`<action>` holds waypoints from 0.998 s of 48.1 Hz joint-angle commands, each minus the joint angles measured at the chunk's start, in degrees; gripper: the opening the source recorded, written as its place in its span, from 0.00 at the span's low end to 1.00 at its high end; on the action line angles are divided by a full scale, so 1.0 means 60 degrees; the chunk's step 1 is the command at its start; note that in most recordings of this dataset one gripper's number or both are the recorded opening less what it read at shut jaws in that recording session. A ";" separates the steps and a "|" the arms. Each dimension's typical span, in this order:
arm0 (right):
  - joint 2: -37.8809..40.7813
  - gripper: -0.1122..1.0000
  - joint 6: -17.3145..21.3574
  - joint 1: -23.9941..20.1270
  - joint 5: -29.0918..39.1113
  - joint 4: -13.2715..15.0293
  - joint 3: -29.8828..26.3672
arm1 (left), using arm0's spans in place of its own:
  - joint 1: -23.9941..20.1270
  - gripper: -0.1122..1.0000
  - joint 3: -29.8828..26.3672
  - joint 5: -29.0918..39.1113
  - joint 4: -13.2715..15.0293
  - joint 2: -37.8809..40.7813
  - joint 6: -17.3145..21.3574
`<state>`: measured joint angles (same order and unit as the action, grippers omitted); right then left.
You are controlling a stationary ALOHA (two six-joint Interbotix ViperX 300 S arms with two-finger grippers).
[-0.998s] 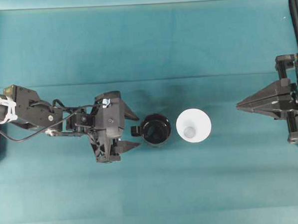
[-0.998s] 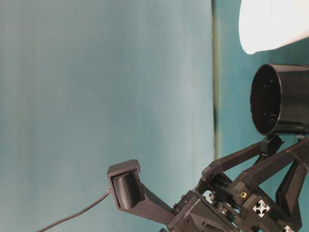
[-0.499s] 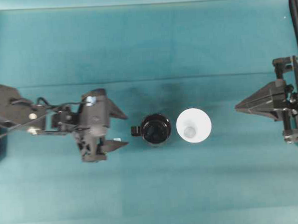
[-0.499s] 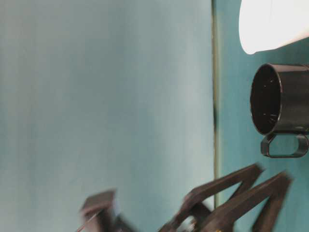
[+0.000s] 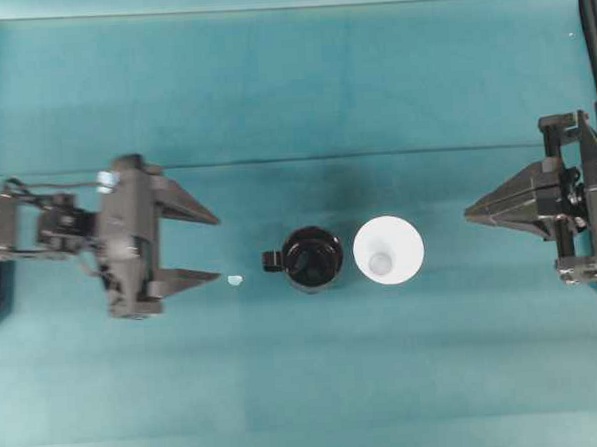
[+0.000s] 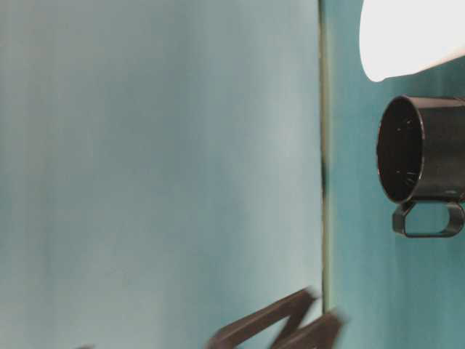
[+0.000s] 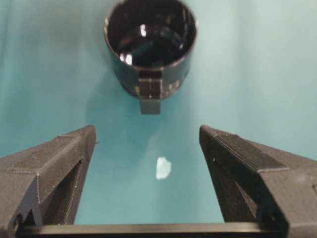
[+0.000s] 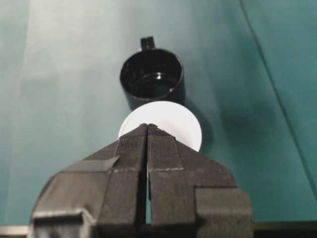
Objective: Put the paper cup into the moved cup holder.
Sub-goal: 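Open the left gripper and retract it left from the holder, then move the right gripper over the white paper cup and grasp its rim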
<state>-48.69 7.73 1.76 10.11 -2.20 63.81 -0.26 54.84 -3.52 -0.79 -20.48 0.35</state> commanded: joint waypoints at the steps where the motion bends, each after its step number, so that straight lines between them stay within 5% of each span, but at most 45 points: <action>1: 0.0103 0.11 0.0088 0.0059 0.0015 0.0015 -0.0234 | 0.0029 0.87 0.0029 0.0161 -0.0015 -0.0571 0.0015; 17: 0.0220 0.11 0.0161 0.0176 0.0059 0.0000 -0.0337 | 0.0000 0.87 0.0630 0.0439 -0.0015 -0.1670 -0.0015; 32: 0.1216 0.15 0.1230 0.0571 0.1436 0.0015 -0.0981 | -0.0015 0.87 0.0645 0.0513 -0.0015 -0.1670 -0.0029; 39: 0.1875 0.34 0.1216 0.0586 0.1992 0.0015 -0.1494 | -0.0015 0.87 0.0659 0.0527 -0.0029 -0.1699 -0.0029; 48: 0.2915 0.80 0.1538 0.0718 0.3296 -0.0015 -0.2461 | -0.0029 0.87 0.0659 0.0527 -0.0015 -0.1699 -0.0029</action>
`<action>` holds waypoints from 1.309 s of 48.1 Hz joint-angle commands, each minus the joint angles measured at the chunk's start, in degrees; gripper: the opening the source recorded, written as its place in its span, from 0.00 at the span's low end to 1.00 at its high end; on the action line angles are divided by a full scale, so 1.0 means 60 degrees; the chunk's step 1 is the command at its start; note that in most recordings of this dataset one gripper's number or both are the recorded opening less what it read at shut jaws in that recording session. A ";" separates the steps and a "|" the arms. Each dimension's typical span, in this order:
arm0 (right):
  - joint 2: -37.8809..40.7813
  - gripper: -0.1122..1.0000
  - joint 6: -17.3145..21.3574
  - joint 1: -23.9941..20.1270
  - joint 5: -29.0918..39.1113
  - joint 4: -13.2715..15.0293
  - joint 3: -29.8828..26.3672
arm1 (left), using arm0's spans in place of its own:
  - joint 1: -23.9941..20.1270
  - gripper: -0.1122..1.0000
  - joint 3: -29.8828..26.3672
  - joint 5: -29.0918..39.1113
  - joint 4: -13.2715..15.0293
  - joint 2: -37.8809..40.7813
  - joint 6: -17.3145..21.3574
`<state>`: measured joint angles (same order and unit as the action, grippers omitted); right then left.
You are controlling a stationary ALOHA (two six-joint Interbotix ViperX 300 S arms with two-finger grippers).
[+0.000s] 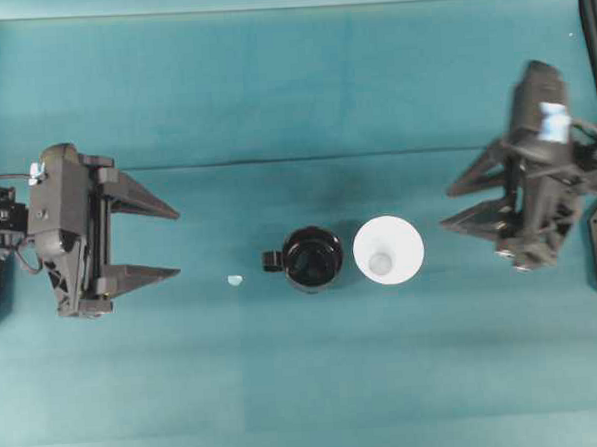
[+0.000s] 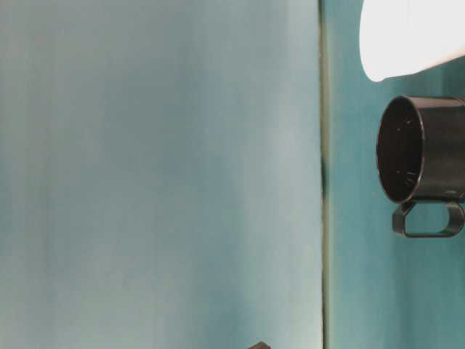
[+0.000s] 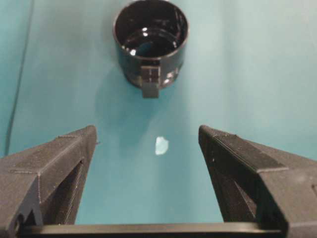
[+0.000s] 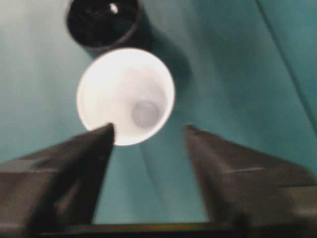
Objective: Put the paper cup into the moved cup holder.
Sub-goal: 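Move the right gripper over the white paper cup and grasp its rim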
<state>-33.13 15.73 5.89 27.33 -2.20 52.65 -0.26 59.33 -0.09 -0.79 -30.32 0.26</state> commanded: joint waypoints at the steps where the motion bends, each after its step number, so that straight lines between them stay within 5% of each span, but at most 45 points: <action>1: 0.0410 0.86 0.0249 0.0029 0.0571 0.0000 -0.0718 | -0.0015 0.87 -0.0088 -0.0044 -0.0015 -0.0059 -0.0015; 5: 0.0879 0.97 0.0381 0.0029 0.1143 0.0015 -0.1172 | -0.0015 0.87 -0.0088 -0.0044 -0.0015 -0.0059 -0.0015; 25: 0.3281 0.96 0.0381 0.0103 0.3237 0.0044 -0.3149 | -0.0044 0.87 -0.0073 0.0000 -0.0015 -0.0015 -0.0015; 63: 0.5420 0.95 0.0381 0.0073 0.2505 0.0044 -0.3252 | -0.0190 0.87 -0.0059 0.0044 -0.0015 0.0044 -0.0015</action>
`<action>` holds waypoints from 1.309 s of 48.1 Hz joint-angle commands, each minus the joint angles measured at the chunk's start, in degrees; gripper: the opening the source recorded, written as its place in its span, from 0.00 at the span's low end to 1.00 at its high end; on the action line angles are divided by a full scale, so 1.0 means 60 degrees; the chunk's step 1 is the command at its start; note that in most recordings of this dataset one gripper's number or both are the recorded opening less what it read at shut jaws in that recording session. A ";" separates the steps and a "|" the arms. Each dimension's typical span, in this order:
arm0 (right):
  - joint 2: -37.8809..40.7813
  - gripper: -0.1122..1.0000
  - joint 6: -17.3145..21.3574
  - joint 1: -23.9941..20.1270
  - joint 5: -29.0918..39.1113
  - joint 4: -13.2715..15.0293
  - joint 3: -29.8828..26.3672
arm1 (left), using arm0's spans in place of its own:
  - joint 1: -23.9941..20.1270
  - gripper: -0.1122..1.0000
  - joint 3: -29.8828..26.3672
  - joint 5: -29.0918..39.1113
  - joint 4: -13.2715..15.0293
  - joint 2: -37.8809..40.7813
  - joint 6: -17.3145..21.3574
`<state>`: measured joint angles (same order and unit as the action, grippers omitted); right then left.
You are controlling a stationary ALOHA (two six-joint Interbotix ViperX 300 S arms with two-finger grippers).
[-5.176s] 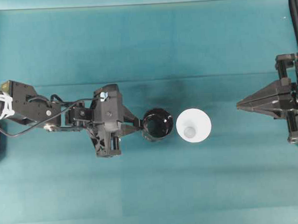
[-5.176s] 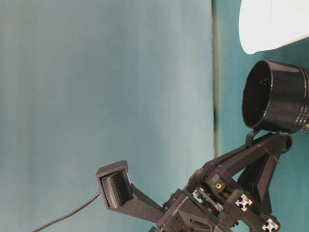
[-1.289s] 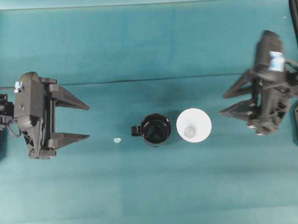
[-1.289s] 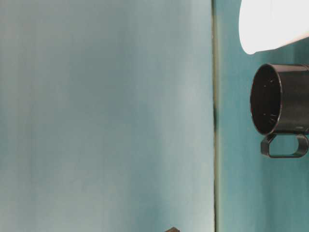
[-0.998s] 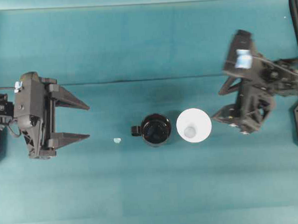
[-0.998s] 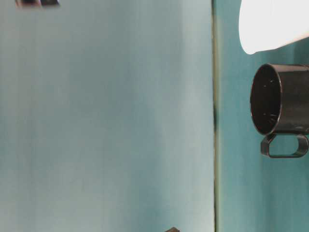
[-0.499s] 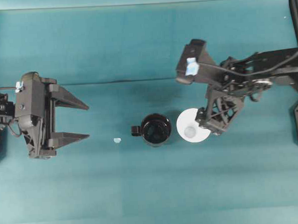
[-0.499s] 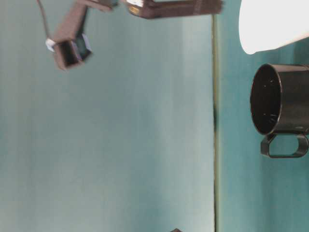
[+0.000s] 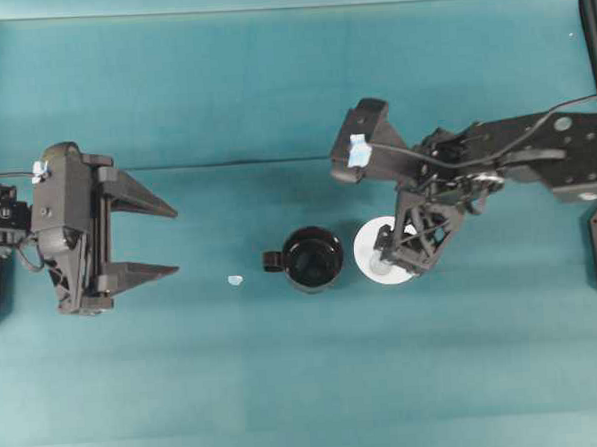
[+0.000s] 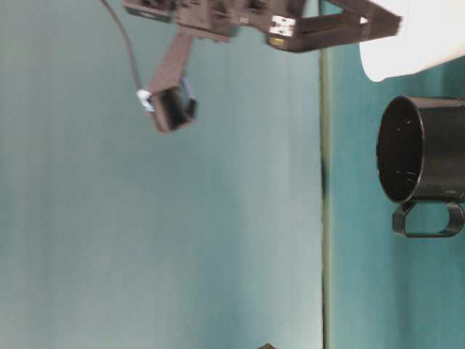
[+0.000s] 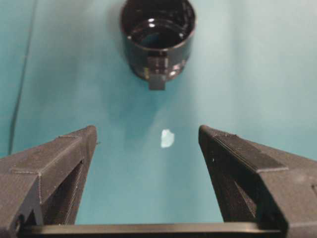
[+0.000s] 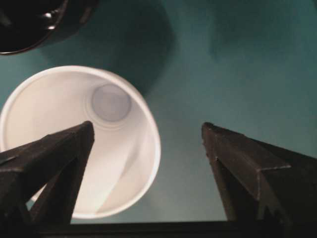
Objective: Put the paper cup into the moved cup holder.
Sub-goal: 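Move the right gripper over the white paper cup and grasp its rim, then lift the white paper cup and carry it left over the holder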
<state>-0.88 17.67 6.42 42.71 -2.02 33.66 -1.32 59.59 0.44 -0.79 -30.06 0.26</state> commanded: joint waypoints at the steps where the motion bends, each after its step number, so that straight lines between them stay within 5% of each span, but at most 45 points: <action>1: 0.0073 0.95 0.0044 -0.0029 -0.0073 0.0015 -0.0073 | -0.0015 0.87 -0.0117 -0.0044 -0.0029 0.0000 -0.0015; 17: 0.0322 0.87 0.0029 -0.0015 -0.0146 -0.0029 -0.0117 | -0.0015 0.87 -0.0103 -0.0044 -0.0015 0.0015 -0.0015; 30: 0.0322 0.27 0.0073 -0.0015 -0.0073 -0.0059 -0.0322 | -0.0015 0.87 -0.0117 -0.0044 -0.0015 0.0015 -0.0015; 35: 0.0293 0.13 0.0073 -0.0015 0.0088 -0.0103 -0.0469 | -0.0015 0.87 -0.0117 -0.0044 -0.0015 0.0000 -0.0015; 53: -0.0527 0.12 0.0073 0.0161 0.2505 -0.0190 -0.1670 | -0.0015 0.87 -0.0117 -0.0044 -0.0015 0.0015 -0.0044; 63: -0.0513 0.11 0.0073 0.0161 0.2739 -0.0176 -0.2959 | -0.0015 0.87 -0.0117 -0.0044 -0.0015 0.0015 -0.0044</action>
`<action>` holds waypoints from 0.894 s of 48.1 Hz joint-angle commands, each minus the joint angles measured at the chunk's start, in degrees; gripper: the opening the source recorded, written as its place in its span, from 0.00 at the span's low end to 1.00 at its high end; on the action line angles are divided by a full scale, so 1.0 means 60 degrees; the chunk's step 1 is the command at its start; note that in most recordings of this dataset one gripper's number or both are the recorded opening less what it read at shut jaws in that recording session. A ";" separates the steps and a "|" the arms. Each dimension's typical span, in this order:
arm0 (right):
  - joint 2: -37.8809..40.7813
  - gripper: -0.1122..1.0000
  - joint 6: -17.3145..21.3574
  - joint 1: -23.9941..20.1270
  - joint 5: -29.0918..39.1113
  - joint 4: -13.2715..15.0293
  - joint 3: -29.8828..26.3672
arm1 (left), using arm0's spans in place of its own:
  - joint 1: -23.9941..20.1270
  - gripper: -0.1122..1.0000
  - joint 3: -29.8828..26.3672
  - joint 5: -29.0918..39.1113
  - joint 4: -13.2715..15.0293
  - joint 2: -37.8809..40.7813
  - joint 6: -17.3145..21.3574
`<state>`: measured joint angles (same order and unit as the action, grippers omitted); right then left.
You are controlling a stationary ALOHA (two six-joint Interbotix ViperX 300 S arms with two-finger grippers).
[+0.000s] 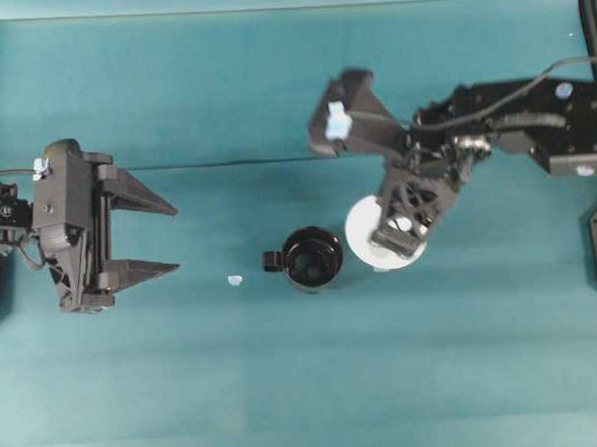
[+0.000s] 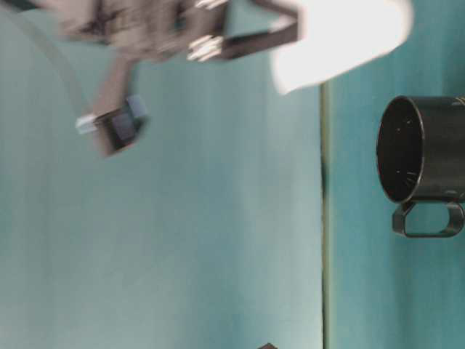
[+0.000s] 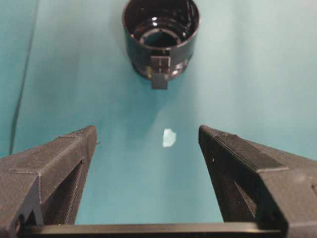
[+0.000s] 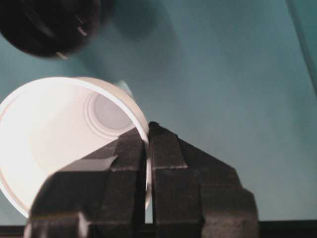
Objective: Put the paper cup into the moved cup holder.
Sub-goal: 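Lift the white paper cup and carry it left over the holder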
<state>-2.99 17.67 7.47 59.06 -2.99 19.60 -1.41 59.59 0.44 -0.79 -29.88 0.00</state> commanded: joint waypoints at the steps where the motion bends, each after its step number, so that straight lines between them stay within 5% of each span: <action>1: -0.0117 0.12 0.0073 -0.0015 0.0015 -0.0029 -0.0732 | 0.0000 0.87 -0.0117 -0.0044 -0.0029 -0.0015 0.0000; 16: 0.0732 0.11 0.0059 -0.0132 -0.0176 -0.0029 -0.1772 | 0.0000 0.87 -0.0117 -0.0044 -0.0029 -0.0015 -0.0015; 43: 0.1978 0.11 -0.0015 -0.0249 -0.1187 0.0029 -0.1553 | 0.0000 0.87 -0.0132 -0.0044 -0.0015 0.0015 -0.0029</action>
<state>9.49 17.67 5.98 53.26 -2.99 10.20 -1.49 59.59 0.35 -0.79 -29.79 -0.09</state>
